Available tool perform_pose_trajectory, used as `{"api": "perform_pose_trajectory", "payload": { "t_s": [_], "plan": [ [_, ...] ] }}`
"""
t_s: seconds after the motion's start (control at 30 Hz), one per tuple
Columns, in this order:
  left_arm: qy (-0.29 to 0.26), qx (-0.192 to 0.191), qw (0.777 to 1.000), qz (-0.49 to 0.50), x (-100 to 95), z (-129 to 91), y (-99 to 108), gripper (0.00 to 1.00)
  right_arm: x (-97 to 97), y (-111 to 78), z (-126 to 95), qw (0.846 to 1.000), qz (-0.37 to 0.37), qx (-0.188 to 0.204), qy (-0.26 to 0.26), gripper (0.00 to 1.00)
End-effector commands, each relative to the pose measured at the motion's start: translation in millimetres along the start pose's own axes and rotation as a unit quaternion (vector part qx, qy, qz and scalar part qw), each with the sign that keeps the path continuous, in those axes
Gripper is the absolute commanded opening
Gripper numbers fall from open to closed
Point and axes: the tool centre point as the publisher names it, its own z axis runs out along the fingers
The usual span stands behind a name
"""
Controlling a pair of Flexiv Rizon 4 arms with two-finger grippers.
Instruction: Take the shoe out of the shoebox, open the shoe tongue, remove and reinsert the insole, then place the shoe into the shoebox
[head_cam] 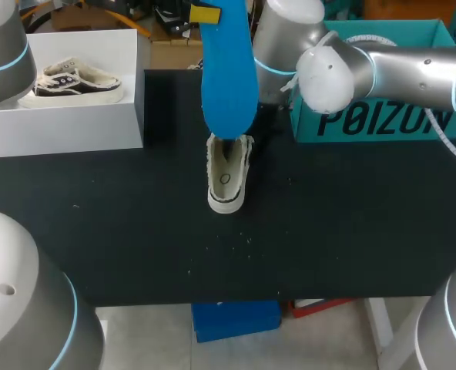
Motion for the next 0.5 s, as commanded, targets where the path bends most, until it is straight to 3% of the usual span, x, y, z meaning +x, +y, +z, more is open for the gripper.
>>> {"api": "perform_pose_trajectory", "payload": {
  "t_s": [0.03,0.13,0.2,0.23,0.27,0.3,0.5],
  "plan": [
    [0.000,-0.002,1.000,0.000,-0.4,0.4,-0.4,0.00,-9.6,-6.0,-23.2,0.996,0.018,0.022,0.086,1.00],
    [0.000,-0.002,1.000,0.000,-0.4,0.4,-0.4,0.00,-7.7,-7.7,-37.1,0.985,0.029,0.046,0.166,1.00],
    [0.000,-0.002,1.000,0.000,-0.4,0.4,-0.4,0.00,-7.1,-9.0,-47.1,0.964,0.036,0.071,0.254,1.00],
    [0.000,-0.002,1.000,0.000,-0.4,0.4,-0.4,0.00,-7.0,-9.3,-52.9,0.945,0.036,0.083,0.314,1.00],
    [0.000,-0.002,1.000,0.000,-0.4,0.4,-0.4,0.00,-7.6,-9.1,-60.4,0.914,0.029,0.095,0.394,1.00],
    [0.000,-0.002,1.000,0.000,-0.4,0.4,-0.4,0.00,-9.0,-9.2,-67.3,0.897,0.023,0.098,0.431,1.00],
    [0.000,-0.002,1.000,0.000,-0.4,0.4,-0.4,0.00,-9.0,-9.2,-67.3,0.897,0.023,0.098,0.431,1.00]
  ]
}}
